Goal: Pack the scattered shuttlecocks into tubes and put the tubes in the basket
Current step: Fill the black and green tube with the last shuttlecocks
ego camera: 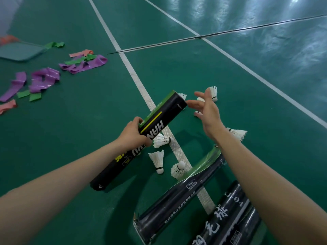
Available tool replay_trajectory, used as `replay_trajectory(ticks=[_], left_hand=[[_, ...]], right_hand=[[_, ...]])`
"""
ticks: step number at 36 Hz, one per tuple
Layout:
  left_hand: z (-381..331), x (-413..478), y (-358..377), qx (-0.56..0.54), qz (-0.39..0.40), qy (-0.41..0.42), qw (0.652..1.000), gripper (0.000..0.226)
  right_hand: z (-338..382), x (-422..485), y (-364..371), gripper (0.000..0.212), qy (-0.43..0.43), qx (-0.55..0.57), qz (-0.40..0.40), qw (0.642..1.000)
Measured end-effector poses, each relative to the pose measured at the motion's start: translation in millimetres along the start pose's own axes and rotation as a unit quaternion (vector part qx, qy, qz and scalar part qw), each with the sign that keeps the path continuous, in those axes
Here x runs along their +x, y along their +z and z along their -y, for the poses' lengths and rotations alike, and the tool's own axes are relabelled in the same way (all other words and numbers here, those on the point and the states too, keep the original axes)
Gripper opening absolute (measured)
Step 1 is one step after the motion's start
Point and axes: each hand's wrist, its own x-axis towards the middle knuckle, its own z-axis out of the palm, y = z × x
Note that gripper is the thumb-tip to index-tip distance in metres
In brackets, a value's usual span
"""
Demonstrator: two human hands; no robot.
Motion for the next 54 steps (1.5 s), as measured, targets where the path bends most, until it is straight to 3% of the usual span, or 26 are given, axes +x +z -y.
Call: replay_trajectory(ticks=[3,5,8,14,17,19,22,25,29,32,35,37,42,49,51,54], left_hand=[[10.6,4.8,-2.1,0.025,0.003,-0.039,0.999,0.081],[19.7,4.8,-3.1,0.035,0.006,-0.067,0.997,0.086],[34.1,2.7,-4.6,0.048,0.013,-0.100,0.994,0.086],[56.2,3.2,-10.7,0.034,0.018,-0.127,0.991,0.074],[62.1,2.6,-12.3,0.029,0.023,-0.130,0.991,0.066],[65.7,3.2,-12.6,0.034,0.023,-0.126,0.991,0.067],[69.9,3.7,-10.9,0.047,0.028,-0.118,0.991,0.075],[70.7,3.9,-7.0,0.059,0.043,-0.110,0.991,0.088],[66.8,5.5,2.7,0.092,0.052,-0.091,0.990,0.094],[59.6,6.0,9.3,0.119,0.054,-0.084,0.988,0.094],[50.8,4.7,16.6,0.140,0.068,-0.075,0.985,0.092],[45.0,3.6,21.7,0.147,0.072,-0.058,0.985,0.086],[31.4,2.3,33.0,0.124,0.073,-0.019,0.989,0.081],[24.8,-2.9,40.0,0.087,0.071,0.003,0.994,0.084],[26.2,-4.5,38.8,0.089,0.066,0.006,0.994,0.084],[27.9,-5.5,35.6,0.101,0.061,-0.014,0.993,0.078]], right_hand=[[-30.5,4.0,2.6,0.034,0.065,-0.122,0.005,0.990],[-56.2,2.3,7.2,0.023,0.067,-0.242,0.057,0.966],[-85.8,-1.9,23.7,0.028,0.047,-0.361,0.178,0.914],[-116.7,2.8,63.1,0.071,-0.078,-0.562,0.302,0.766],[-119.8,4.1,75.4,0.072,-0.132,-0.651,0.317,0.677],[-124.4,6.4,78.0,0.066,-0.140,-0.679,0.294,0.658],[-132.5,11.0,71.1,0.044,-0.126,-0.676,0.215,0.693],[-134.9,15.3,53.5,0.020,-0.104,-0.595,0.127,0.787],[-118.5,22.9,25.6,0.017,-0.039,-0.443,0.007,0.896],[-98.6,23.3,7.0,0.015,-0.009,-0.326,-0.069,0.943],[-81.7,20.0,-9.5,0.015,-0.020,-0.250,-0.121,0.961],[-73.0,18.4,-16.2,0.015,-0.014,-0.215,-0.106,0.971],[-65.0,13.7,-21.9,0.018,0.025,-0.170,0.013,0.985],[-58.1,-0.3,-20.3,0.063,0.101,-0.113,0.165,0.974],[-58.2,-0.8,-23.7,0.061,0.103,-0.081,0.145,0.981],[-64.1,-0.5,-24.6,0.045,0.124,-0.071,0.031,0.989]])
